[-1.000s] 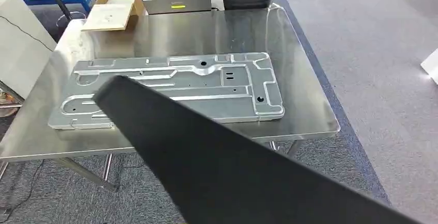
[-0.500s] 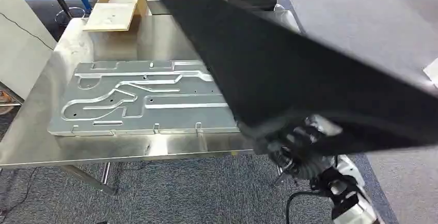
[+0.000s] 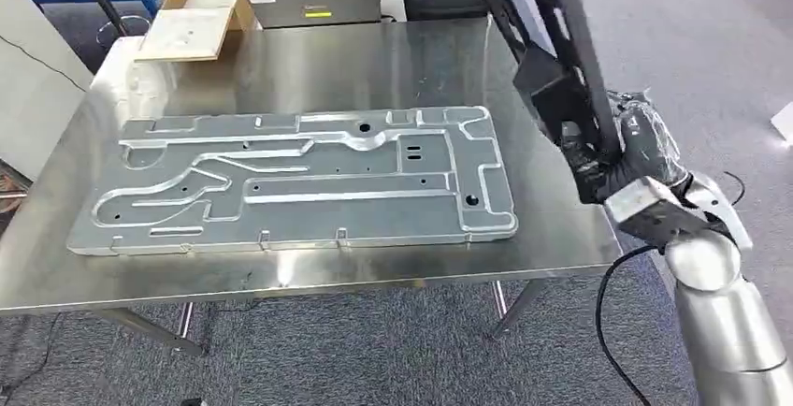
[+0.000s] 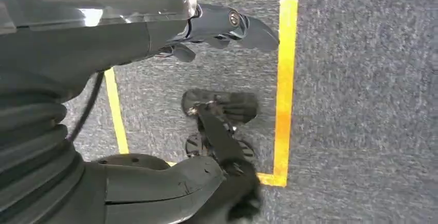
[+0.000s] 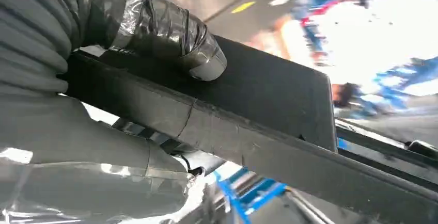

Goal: Take the parts from the cabinet and place them on the table.

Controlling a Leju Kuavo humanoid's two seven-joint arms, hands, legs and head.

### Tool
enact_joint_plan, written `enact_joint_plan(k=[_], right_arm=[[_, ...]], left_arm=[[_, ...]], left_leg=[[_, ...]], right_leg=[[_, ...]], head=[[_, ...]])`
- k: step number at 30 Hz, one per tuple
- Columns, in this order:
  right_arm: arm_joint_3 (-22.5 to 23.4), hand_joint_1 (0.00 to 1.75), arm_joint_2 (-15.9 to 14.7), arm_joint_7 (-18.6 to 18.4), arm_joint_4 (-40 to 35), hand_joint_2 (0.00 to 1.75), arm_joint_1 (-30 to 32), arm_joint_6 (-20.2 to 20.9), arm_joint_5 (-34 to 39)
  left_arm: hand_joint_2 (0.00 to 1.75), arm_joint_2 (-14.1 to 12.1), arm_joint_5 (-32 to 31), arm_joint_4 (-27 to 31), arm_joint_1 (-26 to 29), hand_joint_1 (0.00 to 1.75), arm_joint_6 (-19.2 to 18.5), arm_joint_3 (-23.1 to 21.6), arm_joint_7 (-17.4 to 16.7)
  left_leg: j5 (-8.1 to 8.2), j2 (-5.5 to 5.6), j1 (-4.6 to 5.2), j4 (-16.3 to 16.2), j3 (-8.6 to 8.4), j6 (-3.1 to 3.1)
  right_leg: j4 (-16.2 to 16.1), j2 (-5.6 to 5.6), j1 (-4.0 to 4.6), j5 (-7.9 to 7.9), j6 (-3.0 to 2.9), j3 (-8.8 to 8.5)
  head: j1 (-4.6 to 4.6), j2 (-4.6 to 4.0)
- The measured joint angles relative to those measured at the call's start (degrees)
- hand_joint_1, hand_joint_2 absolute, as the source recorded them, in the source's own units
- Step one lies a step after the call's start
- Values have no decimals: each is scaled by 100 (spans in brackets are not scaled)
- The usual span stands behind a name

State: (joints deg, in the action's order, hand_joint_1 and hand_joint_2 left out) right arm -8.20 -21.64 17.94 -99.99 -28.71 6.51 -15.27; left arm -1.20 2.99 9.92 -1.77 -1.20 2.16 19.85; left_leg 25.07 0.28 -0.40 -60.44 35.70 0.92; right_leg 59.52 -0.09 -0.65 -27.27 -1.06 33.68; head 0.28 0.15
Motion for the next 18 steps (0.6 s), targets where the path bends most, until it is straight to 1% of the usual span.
enact_joint_plan(k=[1,2,3,4,5,6,7,8,9,10,11,12,13,14,15,16,17,18], right_arm=[[-70,175,-37,-61,171,175,-146,-15,-300],[-177,175,-83,-133,348,175,-286,-13,-615],[-341,175,-138,-238,564,175,-436,9,-1015],[-551,175,-184,-299,816,175,-634,26,-1375],[-757,175,-212,-350,1034,175,-832,50,-1642],[-982,175,-240,-395,1272,175,-1025,57,-1845],[-1177,175,-253,-410,1473,175,-1239,70,-1976],[-1382,175,-253,-437,1672,175,-1459,103,-2098],[-1605,175,-251,-448,1874,175,-1630,127,-2183],[-1839,175,-251,-448,2090,175,-1755,151,-2237],[-2031,175,-249,-452,2250,175,-1827,162,-2261],[-2165,175,-245,-452,2361,175,-1902,175,-2289],[-2287,175,-232,-426,2466,175,-2010,214,-2372],[-2437,175,-218,-364,2583,175,-2171,289,-2471],[-2641,175,-179,-286,2752,175,-2375,409,-2563],[-2877,175,-79,-202,2986,175,-2572,472,-2600],[-3080,175,38,-140,3176,175,-2704,468,-2609],[-3273,175,138,-98,3366,175,-2778,441,-2613]], left_arm=[[175,-11,-7,0,-6,0,-4,-2,-9],[175,-13,-20,0,-23,0,-18,-7,-11],[175,-17,-37,0,-30,0,-28,-7,-15],[175,-20,-59,0,-37,0,-39,-9,-22],[175,-20,-70,2,-49,0,-46,-9,-24],[175,-17,-85,4,-62,0,-61,-9,-26],[175,-17,-109,4,-81,0,-74,-9,-30],[175,-17,-120,4,-98,0,-81,-9,-37],[175,-20,-133,4,-110,0,-87,-9,-46],[175,-20,-135,4,-126,0,-92,-9,-52],[175,-20,-140,4,-130,0,-94,-9,-63],[175,-15,-148,4,-127,0,-96,-9,-68],[175,-13,-179,4,-126,0,-105,-9,-76],[175,-11,-195,7,-130,0,-120,-13,-85],[175,-11,-221,7,-133,0,-133,-18,-94],[175,-15,-242,7,-159,0,-138,-22,-98],[175,-15,-264,7,-167,0,-149,-28,-133],[175,-20,-293,9,-181,0,-153,-33,-140]], left_leg=[[36,-2,30,83,-48,13],[69,-10,35,119,-71,22],[63,0,51,129,-54,33],[56,1,53,137,-55,56],[15,-9,-2,226,-99,100],[-18,-12,-9,272,-130,111],[-22,-16,-12,286,-132,143],[-23,-16,-11,285,-131,152],[-17,-17,-11,284,-136,159],[-11,-16,-13,279,-137,167],[-2,-5,-21,270,-141,161],[14,13,-26,254,-147,150],[39,29,-34,225,-150,134],[74,41,-41,182,-152,103],[120,43,-40,141,-138,59],[133,45,-5,99,-88,22],[131,37,-12,95,-63,-3],[123,24,-13,109,-87,-35]], right_leg=[[25,-13,38,-9,27,21],[23,-23,20,10,60,48],[8,-19,9,15,84,52],[-18,-18,-1,29,124,44],[-12,-23,35,11,158,48],[88,-8,0,-59,175,70],[329,-7,-9,-215,204,197],[756,-7,-19,-422,234,410],[1184,-7,-29,-585,258,632],[1566,-6,-39,-679,283,849],[1662,-5,-61,-605,304,937],[1492,-3,-85,-406,321,893],[1136,2,-107,-142,330,751],[623,9,-126,159,334,535],[219,8,-137,263,332,384],[182,5,-88,217,308,365],[140,-18,-70,174,234,358],[128,-32,-61,173,214,371]], head=[[0,0],[2,0],[2,0],[0,0],[2,0],[-2,0],[2,0],[0,0],[2,0],[0,0],[0,0],[0,0],[0,0],[0,0],[0,0],[-2,0],[2,0],[2,0]])
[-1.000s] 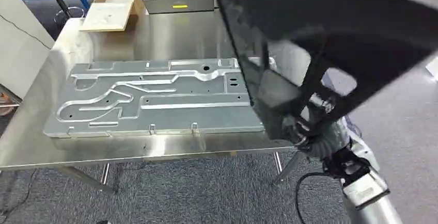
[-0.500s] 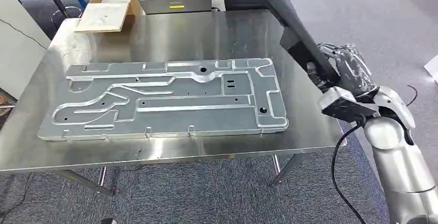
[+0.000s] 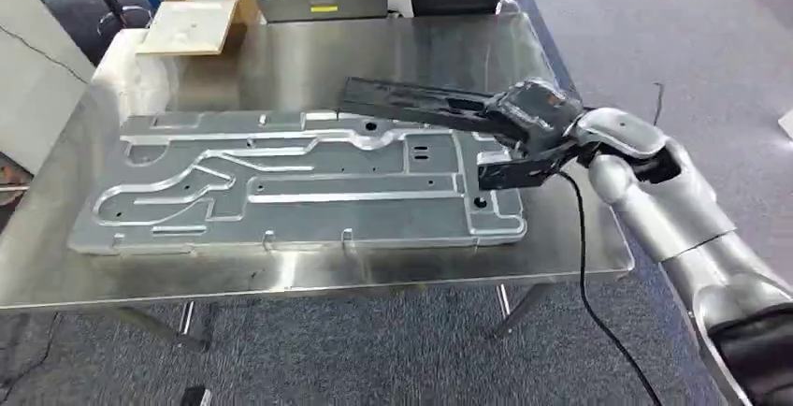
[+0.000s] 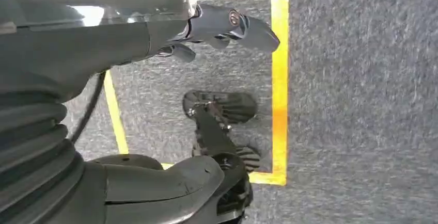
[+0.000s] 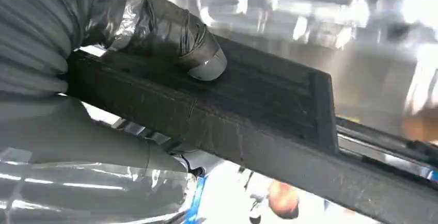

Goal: Take the parts from the cabinet and place them on the table.

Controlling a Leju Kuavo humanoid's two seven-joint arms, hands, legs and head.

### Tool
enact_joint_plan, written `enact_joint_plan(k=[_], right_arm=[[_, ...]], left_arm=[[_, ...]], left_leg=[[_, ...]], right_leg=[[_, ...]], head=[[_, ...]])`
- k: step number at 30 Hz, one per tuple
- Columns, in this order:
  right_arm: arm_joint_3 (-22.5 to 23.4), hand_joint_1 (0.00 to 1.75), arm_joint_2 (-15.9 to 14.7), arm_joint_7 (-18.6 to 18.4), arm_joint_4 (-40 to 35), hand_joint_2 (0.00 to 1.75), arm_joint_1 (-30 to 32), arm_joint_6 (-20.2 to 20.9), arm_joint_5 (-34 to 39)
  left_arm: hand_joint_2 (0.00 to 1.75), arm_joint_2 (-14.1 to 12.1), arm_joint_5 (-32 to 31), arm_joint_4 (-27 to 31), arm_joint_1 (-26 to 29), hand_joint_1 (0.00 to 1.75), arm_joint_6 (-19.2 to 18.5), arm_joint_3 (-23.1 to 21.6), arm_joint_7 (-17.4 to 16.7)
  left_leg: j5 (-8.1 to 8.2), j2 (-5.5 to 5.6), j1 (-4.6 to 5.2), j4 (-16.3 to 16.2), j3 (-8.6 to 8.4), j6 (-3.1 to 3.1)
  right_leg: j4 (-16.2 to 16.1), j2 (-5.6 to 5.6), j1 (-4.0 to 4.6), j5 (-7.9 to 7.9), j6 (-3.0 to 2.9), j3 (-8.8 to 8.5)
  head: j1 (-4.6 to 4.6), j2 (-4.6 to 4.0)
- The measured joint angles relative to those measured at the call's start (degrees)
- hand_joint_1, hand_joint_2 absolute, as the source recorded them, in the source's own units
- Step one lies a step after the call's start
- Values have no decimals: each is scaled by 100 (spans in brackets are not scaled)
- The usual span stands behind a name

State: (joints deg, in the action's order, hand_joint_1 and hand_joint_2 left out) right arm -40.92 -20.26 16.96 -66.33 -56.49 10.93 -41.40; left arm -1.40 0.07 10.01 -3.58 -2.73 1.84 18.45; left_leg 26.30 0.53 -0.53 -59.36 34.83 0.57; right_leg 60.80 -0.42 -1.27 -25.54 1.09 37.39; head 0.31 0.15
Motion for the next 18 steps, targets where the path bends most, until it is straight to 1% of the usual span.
enact_joint_plan(k=[1,2,3,4,5,6,7,8,9,10,11,12,13,14,16,17,18], right_arm=[[-182,175,97,17,180,175,-40,-22,0],[-308,175,166,30,308,175,-95,-37,2],[-389,175,260,37,406,175,-143,-44,7],[-430,175,319,46,482,175,-194,-74,15],[-501,175,375,61,580,175,-268,-107,24],[-552,175,410,65,641,175,-308,-114,24],[-607,175,441,72,692,175,-329,-116,22],[-687,175,502,98,753,175,-338,-120,22],[-764,175,557,129,849,175,-345,-140,22],[-828,175,660,131,953,175,-345,-192,22],[-876,175,763,122,1042,175,-345,-258,22],[-945,175,958,120,1187,175,-342,-379,22],[-995,175,1096,109,1331,175,-345,-478,22],[-1044,175,1253,83,1510,175,-352,-564,22],[-1151,175,1601,-43,1952,175,-322,-601,15],[-1186,175,1773,-124,2181,175,-317,-618,13],[-1204,175,1897,-177,2367,175,-311,-643,0]], left_arm=[[175,0,-2,0,-11,0,-7,-4,-2],[175,0,-7,0,-16,0,-9,-9,-6],[175,2,-9,2,-24,0,-9,-13,-9],[175,0,-11,2,-36,0,-15,-15,-2],[175,0,-17,2,-46,0,-20,-15,-2],[175,0,-18,2,-45,0,-22,-15,-2],[175,0,-22,2,-37,0,-26,-17,-2],[175,0,-50,2,-31,0,-35,-17,-2],[175,0,-72,4,-24,0,-48,-17,-2],[175,0,-92,4,-24,0,-52,-20,-2],[175,0,-127,4,-34,0,-70,-22,-2],[175,0,-153,7,-50,0,-103,-26,0],[175,-11,-194,7,-74,0,-124,-35,13],[175,-9,-212,7,-91,0,-151,-57,51],[175,-11,-269,15,-135,0,-199,-89,164],[175,-11,-304,22,-148,0,-223,-105,201],[175,-9,-308,28,-149,0,-243,-111,227]], left_leg=[[-2,0,-7,27,-16,-25],[17,1,-10,25,-21,-56],[94,-12,-22,-53,9,-94],[225,-23,-25,-275,98,-113],[444,-22,-25,-712,310,-130],[628,-22,-25,-1165,540,-142],[748,-22,-25,-1562,749,-147],[742,-22,-25,-1770,883,-139],[590,-23,-25,-1678,869,-126],[335,-23,-24,-1334,729,-107],[38,-23,-18,-820,500,-73],[-209,-23,-6,-316,271,-26],[-140,-20,22,-135,162,5],[-145,-23,33,7,100,17],[-131,-23,41,12,109,21],[-149,-21,34,53,94,46],[-192,-40,-55,162,36,69]], right_leg=[[10,-3,6,-14,-38,-8],[-6,-1,-8,-7,-86,-28],[-37,7,-24,-1,-142,-59],[-45,12,-19,-10,-176,-76],[-44,24,-9,-21,-202,-87],[-44,40,5,-35,-222,-104],[-43,48,21,-46,-238,-118],[-43,56,39,-59,-254,-137],[-43,54,51,-71,-263,-157],[-42,41,60,-83,-270,-177],[-42,19,67,-97,-273,-201],[-43,-10,73,-111,-267,-223],[-49,-24,90,-117,-252,-222],[-41,-60,100,-110,-225,-202],[-87,-49,82,-91,-171,-204],[-106,-48,91,-86,-133,-220],[-70,-38,106,-146,-108,-220]], head=[[0,0],[-2,0],[2,0],[2,0],[0,0],[2,0],[0,0],[0,0],[0,0],[0,0],[0,0],[0,0],[0,0],[2,0],[0,0],[0,0],[0,0]])
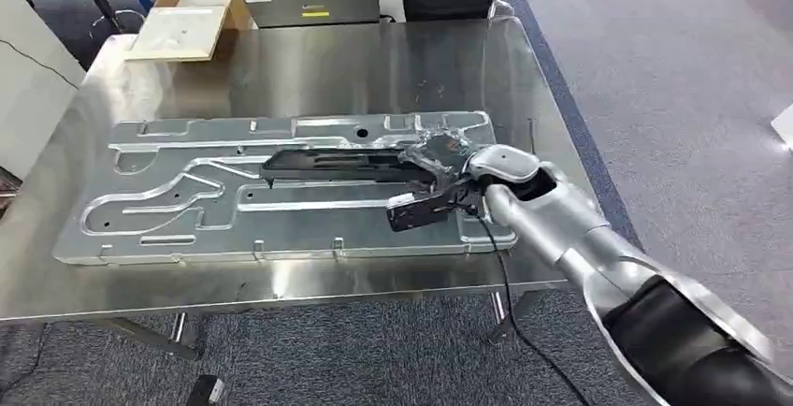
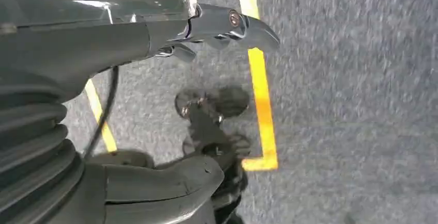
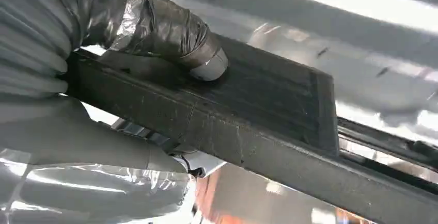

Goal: Take the parts from the cabinet and place them on the table.

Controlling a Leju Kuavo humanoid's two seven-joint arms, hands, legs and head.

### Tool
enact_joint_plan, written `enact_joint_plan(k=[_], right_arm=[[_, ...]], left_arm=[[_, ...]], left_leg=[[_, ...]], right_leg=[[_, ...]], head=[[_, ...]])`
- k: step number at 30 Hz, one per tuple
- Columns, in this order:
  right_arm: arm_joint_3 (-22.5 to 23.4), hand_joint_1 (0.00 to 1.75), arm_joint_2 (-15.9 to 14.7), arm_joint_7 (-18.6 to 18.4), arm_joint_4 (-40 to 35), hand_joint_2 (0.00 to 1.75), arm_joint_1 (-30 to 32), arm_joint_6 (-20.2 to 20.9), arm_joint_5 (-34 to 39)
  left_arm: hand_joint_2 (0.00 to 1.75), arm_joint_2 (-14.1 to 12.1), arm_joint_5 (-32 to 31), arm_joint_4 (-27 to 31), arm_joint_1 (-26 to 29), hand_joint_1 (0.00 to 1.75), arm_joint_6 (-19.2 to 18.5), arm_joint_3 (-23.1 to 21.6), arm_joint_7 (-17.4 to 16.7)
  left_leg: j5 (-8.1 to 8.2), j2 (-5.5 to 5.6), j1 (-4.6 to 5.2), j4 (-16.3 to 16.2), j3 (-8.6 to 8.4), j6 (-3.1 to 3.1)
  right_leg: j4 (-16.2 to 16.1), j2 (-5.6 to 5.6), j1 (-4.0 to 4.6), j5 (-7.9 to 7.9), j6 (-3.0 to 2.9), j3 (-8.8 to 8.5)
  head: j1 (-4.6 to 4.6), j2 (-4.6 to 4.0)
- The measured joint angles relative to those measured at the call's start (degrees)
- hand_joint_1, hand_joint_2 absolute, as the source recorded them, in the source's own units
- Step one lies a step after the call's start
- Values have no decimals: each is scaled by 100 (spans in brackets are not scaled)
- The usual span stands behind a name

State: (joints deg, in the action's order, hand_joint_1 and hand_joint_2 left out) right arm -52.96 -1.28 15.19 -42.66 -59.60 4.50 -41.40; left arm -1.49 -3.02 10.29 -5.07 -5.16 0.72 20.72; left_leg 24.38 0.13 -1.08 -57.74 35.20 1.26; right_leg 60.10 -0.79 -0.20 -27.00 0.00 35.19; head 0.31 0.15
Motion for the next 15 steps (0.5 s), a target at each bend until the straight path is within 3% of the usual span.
enact_joint_plan(k=[1,3,4,5,6,7,9,10,11,14,15], right_arm=[[-18,0,118,-35,179,0,-8,-46,-11],[-46,0,358,-114,535,0,-28,-138,-17],[-66,0,470,-131,723,0,-12,-153,-15],[-81,0,572,-157,897,0,7,-161,-13],[-85,0,637,-172,1043,0,29,-168,-4],[-90,0,708,-183,1156,0,38,-184,0],[-90,0,810,-203,1367,0,32,-234,26],[-90,0,826,-205,1447,0,33,-251,39],[-90,0,865,-207,1516,0,36,-262,50],[-90,0,944,-203,1693,0,44,-304,66],[-90,0,963,-205,1717,0,43,-312,66]], left_arm=[[175,0,-11,4,-11,0,-20,0,20],[175,0,-17,11,-46,0,-63,-2,39],[175,-4,-17,11,-54,0,-103,0,41],[175,-7,-30,11,-61,0,-133,0,44],[175,-7,-37,11,-62,0,-159,-2,43],[175,-7,-50,11,-61,0,-166,-2,41],[175,2,-76,13,-61,0,-164,-2,26],[175,2,-87,13,-61,0,-159,-2,24],[175,2,-101,13,-70,0,-159,-2,17],[175,9,-116,15,-69,0,-136,-2,2],[175,11,-118,15,-71,0,-127,-4,2]], left_leg=[[-12,5,15,40,-36,10],[-11,-5,15,36,-46,45],[-4,-7,16,32,-48,53],[4,-6,15,26,-49,54],[11,3,14,18,-53,50],[27,13,10,1,-57,37],[89,29,6,-64,-74,-1],[112,32,9,-83,-67,-32],[135,36,54,-135,-46,-67],[123,26,32,-69,-81,-158],[164,22,24,-94,-75,-189]], right_leg=[[108,17,4,-79,28,36],[948,24,-19,-505,55,444],[1352,26,-30,-646,73,660],[1626,29,-44,-681,89,824],[1617,36,-61,-578,101,854],[1372,49,-76,-363,105,770],[330,68,-93,215,85,280],[94,75,-84,142,56,154],[8,64,-52,168,34,155],[21,39,-34,165,-50,146],[-47,48,-78,195,-106,103]], head=[[-2,0],[0,0],[0,0],[0,0],[-2,0],[0,0],[-2,0],[0,0],[2,0],[2,0],[2,0]])
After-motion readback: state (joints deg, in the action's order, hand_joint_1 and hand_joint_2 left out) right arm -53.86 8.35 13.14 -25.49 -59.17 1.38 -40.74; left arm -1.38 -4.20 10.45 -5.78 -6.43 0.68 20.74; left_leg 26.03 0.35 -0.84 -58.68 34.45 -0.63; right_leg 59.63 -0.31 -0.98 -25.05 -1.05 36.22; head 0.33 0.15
